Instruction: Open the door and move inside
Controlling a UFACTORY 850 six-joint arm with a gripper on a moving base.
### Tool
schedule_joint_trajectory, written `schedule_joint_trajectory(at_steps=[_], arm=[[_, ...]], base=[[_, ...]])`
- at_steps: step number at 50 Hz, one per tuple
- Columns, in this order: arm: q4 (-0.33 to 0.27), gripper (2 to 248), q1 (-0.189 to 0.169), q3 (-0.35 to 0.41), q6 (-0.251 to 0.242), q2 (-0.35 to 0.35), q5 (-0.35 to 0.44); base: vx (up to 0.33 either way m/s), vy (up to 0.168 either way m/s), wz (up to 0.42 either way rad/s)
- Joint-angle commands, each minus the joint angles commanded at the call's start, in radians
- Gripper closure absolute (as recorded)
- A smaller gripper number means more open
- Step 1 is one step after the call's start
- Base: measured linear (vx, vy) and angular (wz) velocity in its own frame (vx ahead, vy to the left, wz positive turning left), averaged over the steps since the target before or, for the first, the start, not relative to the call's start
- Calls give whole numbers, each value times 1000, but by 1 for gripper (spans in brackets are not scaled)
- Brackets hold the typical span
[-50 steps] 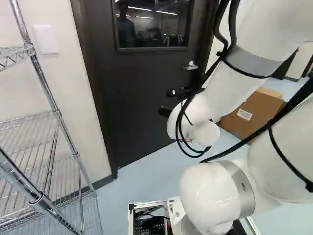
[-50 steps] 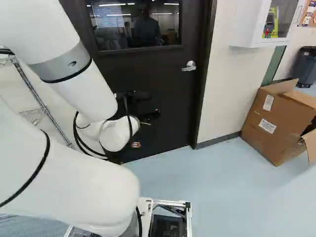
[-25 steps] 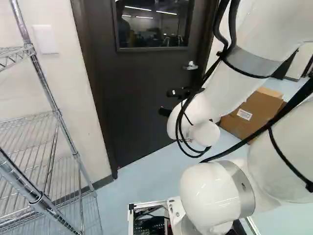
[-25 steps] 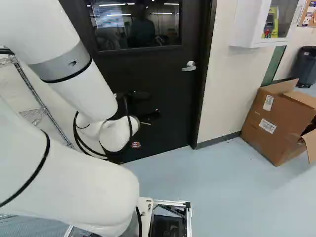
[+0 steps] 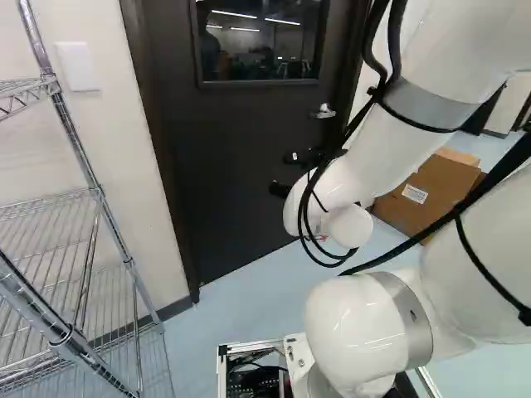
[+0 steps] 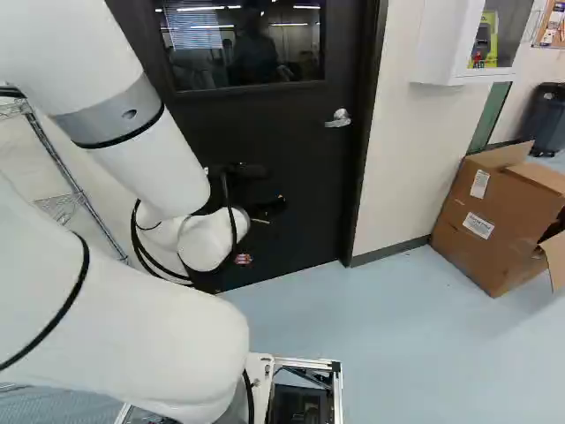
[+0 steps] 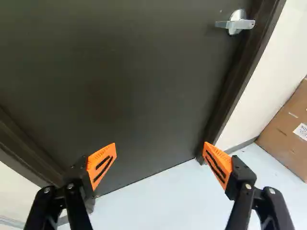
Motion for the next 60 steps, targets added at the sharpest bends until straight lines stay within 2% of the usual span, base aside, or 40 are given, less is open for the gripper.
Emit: schedule_joint_trajectory(at_steps=[36,60], arm=[[0,3,0,0,0,0,0],[0,3,0,0,0,0,0]], base=[[27,-2,-12],[101,-69,-233]])
